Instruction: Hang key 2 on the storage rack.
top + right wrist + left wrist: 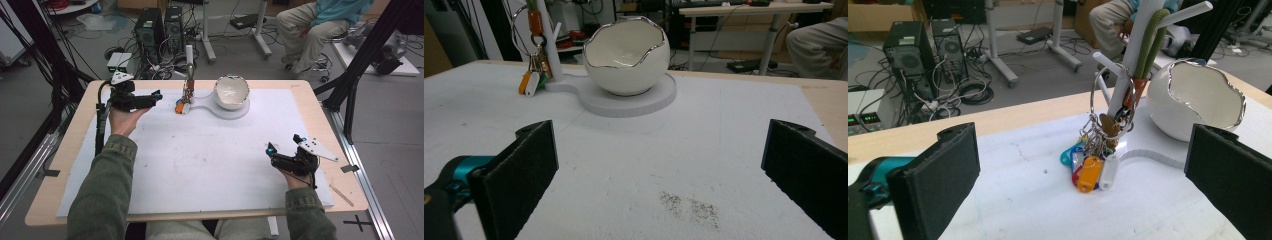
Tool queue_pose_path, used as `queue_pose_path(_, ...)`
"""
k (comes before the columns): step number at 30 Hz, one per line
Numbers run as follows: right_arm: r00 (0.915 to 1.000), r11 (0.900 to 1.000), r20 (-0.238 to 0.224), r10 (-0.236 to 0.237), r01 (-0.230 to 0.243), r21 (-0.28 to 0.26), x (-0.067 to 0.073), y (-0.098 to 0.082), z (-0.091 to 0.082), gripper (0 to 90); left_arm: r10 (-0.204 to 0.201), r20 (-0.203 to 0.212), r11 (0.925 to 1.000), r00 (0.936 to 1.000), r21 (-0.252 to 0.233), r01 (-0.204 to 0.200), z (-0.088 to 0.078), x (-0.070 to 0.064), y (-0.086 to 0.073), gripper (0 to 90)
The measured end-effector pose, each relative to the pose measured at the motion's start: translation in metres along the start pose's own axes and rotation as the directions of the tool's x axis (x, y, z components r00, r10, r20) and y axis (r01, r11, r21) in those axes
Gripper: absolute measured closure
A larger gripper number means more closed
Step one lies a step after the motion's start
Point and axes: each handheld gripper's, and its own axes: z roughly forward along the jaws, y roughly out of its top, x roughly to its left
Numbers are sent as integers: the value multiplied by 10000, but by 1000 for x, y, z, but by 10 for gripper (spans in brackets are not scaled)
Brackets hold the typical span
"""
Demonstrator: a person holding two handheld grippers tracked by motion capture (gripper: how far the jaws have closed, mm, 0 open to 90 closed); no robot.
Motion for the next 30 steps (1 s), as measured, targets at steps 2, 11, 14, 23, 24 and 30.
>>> queue_pose_path(2,10000,10000,33,14,-14,7,0,0,0,7,-47,-2,10000,10000,-71,47,-6,1,-4,16)
queue_pose_path(11,9999,10000,97,-38,38,-7,-1,-1,0,8,-56,-320,9992,9995,-388,44,-27,7,-24,16)
queue_pose_path(14,9999,10000,126,-57,57,9,-1,-1,0,8,-94,-466,9987,9989,-504,70,-31,9,-30,16)
queue_pose_path(23,9997,9999,228,-130,131,-27,-1,-1,-1,8,-88,-448,9990,9990,-431,68,-40,7,-52,17)
queue_pose_path(24,9996,9999,250,-135,136,-29,-1,-1,-1,8,-61,-466,9988,9989,-482,39,-42,7,-53,16)
queue_pose_path(30,9993,9998,304,-210,211,-25,-2,-1,-2,8,67,-647,9976,9979,-689,-112,-54,7,-61,16)
